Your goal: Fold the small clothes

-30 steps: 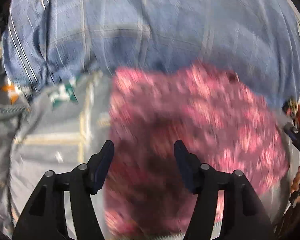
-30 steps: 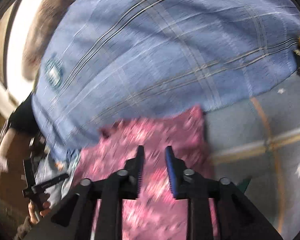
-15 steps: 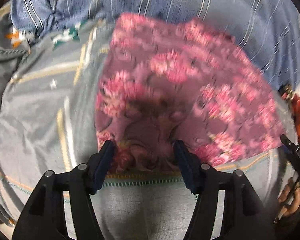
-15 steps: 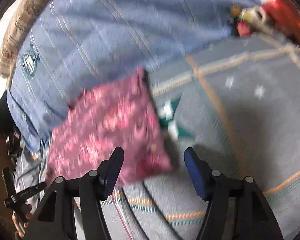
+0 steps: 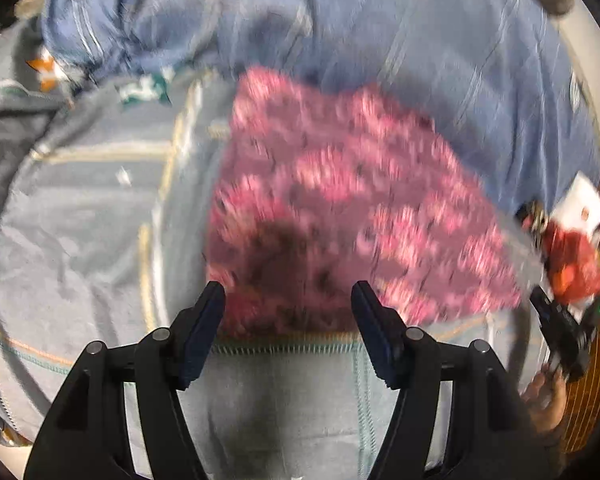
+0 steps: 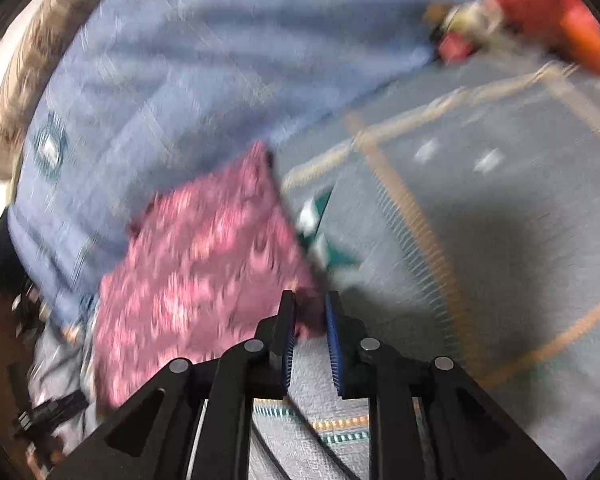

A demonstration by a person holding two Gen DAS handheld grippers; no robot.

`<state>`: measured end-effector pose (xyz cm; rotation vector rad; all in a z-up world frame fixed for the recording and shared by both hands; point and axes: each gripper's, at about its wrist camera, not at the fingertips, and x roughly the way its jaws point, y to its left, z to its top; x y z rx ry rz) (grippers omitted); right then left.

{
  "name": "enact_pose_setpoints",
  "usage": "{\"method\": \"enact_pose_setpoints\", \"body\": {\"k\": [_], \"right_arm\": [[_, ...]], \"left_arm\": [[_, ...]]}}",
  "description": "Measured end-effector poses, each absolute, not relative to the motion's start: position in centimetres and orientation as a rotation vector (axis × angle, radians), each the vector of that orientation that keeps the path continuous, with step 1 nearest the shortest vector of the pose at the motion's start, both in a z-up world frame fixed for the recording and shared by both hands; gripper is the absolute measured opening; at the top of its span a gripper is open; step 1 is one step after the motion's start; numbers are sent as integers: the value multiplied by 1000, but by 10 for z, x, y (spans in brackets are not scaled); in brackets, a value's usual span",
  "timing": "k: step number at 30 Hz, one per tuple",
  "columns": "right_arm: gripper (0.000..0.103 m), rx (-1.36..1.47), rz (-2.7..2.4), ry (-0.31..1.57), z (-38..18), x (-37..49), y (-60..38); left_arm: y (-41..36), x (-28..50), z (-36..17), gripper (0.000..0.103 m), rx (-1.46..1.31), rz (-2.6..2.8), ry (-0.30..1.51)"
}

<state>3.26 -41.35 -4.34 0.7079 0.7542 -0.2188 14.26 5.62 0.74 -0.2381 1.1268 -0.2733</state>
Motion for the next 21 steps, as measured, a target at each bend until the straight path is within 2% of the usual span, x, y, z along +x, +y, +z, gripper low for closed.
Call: {"method": "enact_pose_setpoints", "body": {"k": [3,4,9,11,13,17,19,21], "right_arm": [[19,666,-190,631,-14,31,-402],[23,646,-157,618,-9,36,-394],[25,560,-105,738,-38,67,-358],[22,569,-131,879,-71,80,-352],[26,563,-148,809,-60,71,-352],[27,552,-91,753,-26,87,-347],[33,527,-82,722,-14,100,-344],[35,515,-82,708,-7,116,-340]], "left_arm": [[57,155,6,66,-229,-237,1120],[54,159,-2,65,-211,-217,1139],[42,165,-54,65,-134,-158,1259],[32,158,-45,66,-54,-166,1209],[28,159,-31,66,-77,-224,1193],[25,177,-1,66,-105,-216,1110],[24,191,1,68,-97,-170,1097],[21,205,-5,68,-94,-136,1118]]}}
